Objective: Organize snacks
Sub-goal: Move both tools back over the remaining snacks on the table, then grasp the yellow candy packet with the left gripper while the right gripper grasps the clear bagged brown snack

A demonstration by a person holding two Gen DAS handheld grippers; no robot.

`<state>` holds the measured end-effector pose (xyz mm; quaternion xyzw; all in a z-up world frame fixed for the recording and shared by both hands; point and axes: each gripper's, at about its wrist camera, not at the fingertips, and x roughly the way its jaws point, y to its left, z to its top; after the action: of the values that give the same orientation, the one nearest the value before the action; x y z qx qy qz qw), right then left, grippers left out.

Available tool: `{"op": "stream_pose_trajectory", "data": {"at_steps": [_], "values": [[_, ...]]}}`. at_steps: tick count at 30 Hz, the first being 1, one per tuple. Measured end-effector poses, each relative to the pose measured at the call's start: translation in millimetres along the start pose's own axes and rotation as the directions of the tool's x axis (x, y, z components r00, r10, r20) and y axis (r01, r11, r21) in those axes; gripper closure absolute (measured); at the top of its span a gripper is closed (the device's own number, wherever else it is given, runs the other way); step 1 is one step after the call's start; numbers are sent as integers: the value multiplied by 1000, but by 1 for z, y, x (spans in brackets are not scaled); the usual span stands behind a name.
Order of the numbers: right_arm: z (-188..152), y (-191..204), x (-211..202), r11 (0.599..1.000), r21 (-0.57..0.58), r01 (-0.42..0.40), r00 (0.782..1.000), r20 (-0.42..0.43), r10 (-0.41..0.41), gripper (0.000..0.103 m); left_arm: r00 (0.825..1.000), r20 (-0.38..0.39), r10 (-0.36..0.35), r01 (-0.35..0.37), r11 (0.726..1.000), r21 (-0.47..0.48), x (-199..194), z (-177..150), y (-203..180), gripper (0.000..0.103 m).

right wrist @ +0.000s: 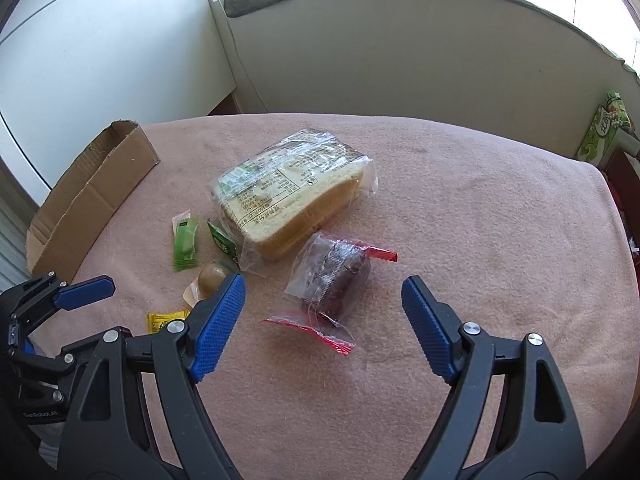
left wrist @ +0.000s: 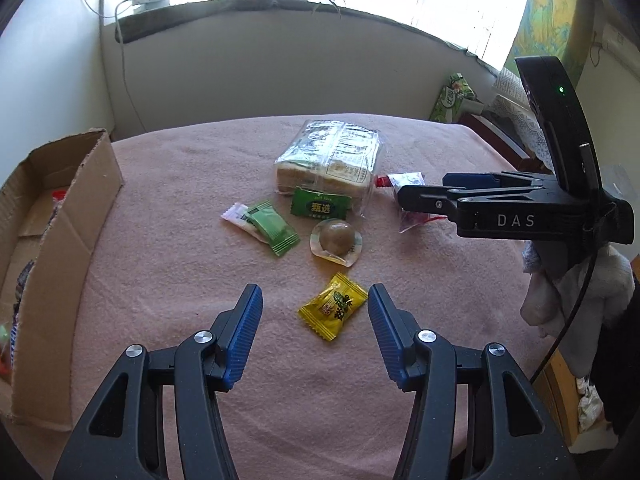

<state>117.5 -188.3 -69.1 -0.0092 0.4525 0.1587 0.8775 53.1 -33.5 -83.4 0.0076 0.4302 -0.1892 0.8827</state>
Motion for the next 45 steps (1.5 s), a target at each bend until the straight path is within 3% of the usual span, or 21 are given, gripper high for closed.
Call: {"op": "stream_pose_trajectory", "data": {"at_steps": [10, 17, 26, 35, 45], "values": [[8, 2, 27, 1000, 7, -4, 1000, -28, 4, 20, 998, -61, -3, 9, 995, 99, 27, 2, -11, 49], [6, -2, 30, 1000, 20, -8, 999, -33, 9, 20, 997, -78, -9, 20, 990, 137, 32, 0, -24, 74], [4, 8, 38, 1000, 1, 13, 999, -45, -13, 21, 998, -58, 25, -16, 988, 151, 33, -6, -33, 80], [-3, 0, 36, 999, 32, 29, 998, -53, -27, 58, 999, -47, 3, 2, 996, 94, 22, -11, -21, 81], [-10, 1, 10, 999, 51, 11, 1000, -12, -11, 68, 1000, 2, -4, 4, 999, 34, -8, -17, -4, 81]]}}
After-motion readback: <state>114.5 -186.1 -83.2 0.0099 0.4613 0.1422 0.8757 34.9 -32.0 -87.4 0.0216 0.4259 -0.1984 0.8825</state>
